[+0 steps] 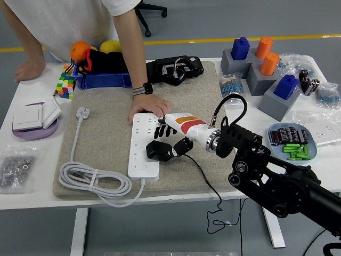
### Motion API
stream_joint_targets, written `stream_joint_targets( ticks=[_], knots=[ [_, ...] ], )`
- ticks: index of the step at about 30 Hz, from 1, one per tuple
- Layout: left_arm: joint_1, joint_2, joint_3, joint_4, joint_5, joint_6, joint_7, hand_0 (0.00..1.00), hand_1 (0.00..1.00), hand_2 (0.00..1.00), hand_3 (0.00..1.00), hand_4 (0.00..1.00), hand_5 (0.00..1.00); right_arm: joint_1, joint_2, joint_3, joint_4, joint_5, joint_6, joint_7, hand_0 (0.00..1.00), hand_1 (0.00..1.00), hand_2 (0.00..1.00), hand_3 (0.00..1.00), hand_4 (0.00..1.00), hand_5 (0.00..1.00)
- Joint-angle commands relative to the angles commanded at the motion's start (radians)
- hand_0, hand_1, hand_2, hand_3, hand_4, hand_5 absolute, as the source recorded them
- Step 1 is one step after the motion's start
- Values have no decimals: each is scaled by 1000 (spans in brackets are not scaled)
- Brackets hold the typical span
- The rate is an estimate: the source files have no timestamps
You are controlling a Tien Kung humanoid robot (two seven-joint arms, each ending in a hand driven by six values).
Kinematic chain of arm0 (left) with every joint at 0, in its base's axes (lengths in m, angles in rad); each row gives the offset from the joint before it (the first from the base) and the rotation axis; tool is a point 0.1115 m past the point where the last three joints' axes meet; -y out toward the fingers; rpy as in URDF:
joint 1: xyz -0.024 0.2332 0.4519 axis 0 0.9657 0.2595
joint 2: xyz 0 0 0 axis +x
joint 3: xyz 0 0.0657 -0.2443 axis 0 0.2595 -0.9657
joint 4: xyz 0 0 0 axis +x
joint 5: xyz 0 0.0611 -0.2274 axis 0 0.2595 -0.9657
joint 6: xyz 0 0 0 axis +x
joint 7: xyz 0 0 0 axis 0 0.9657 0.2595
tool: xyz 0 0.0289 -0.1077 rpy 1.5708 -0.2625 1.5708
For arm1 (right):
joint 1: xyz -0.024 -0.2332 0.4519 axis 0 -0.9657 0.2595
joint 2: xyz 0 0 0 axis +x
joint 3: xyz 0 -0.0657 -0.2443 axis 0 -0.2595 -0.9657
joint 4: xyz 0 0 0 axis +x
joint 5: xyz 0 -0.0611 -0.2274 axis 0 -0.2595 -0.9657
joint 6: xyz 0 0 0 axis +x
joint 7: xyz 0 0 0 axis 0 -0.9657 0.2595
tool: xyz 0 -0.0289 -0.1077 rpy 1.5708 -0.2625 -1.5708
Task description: Press the white button,pick up the black plug,place it near the board,insert it into the board
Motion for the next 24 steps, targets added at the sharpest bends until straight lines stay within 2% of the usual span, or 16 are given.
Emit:
stream_joint_targets(
  ticks=[8, 9, 14, 15, 20, 21, 24],
  knots=[
    [-4, 0, 1, 0, -4, 1, -2, 622, 625, 631, 687, 518, 374, -67, -39, 73, 88, 59, -25, 25, 485, 498, 544, 504, 951, 2],
    [-4, 0, 1, 0, -3, 1, -2, 622, 625, 631, 687, 518, 374, -71, -41, 78, 97, 58, -26, 23, 587, 594, 562, 555, 973, 252],
    [-3, 0, -2, 0, -12, 3, -5, 622, 625, 631, 687, 518, 374, -145, -72, 135, 210, 93, -49, 30, 587, 594, 562, 555, 973, 252],
    [-5, 0, 0, 0, -12, 3, -6, 622, 625, 631, 686, 519, 374, -164, -80, 139, 233, 111, -50, 29, 816, 794, 728, 698, 939, 516],
    [-8, 0, 0, 0, -7, 1, -4, 622, 625, 631, 686, 519, 374, -217, -93, 135, 265, 185, -52, 35, 816, 794, 728, 698, 939, 516],
    [-8, 0, 2, 0, -9, 1, -4, 621, 625, 631, 686, 519, 374, -224, -92, 133, 263, 200, -54, 38, 836, 792, 751, 718, 850, 576],
    [-8, 0, 4, 0, -13, 2, -5, 621, 625, 631, 686, 519, 374, -240, -81, 123, 237, 248, -66, 59, 836, 792, 751, 718, 850, 576]
  ],
)
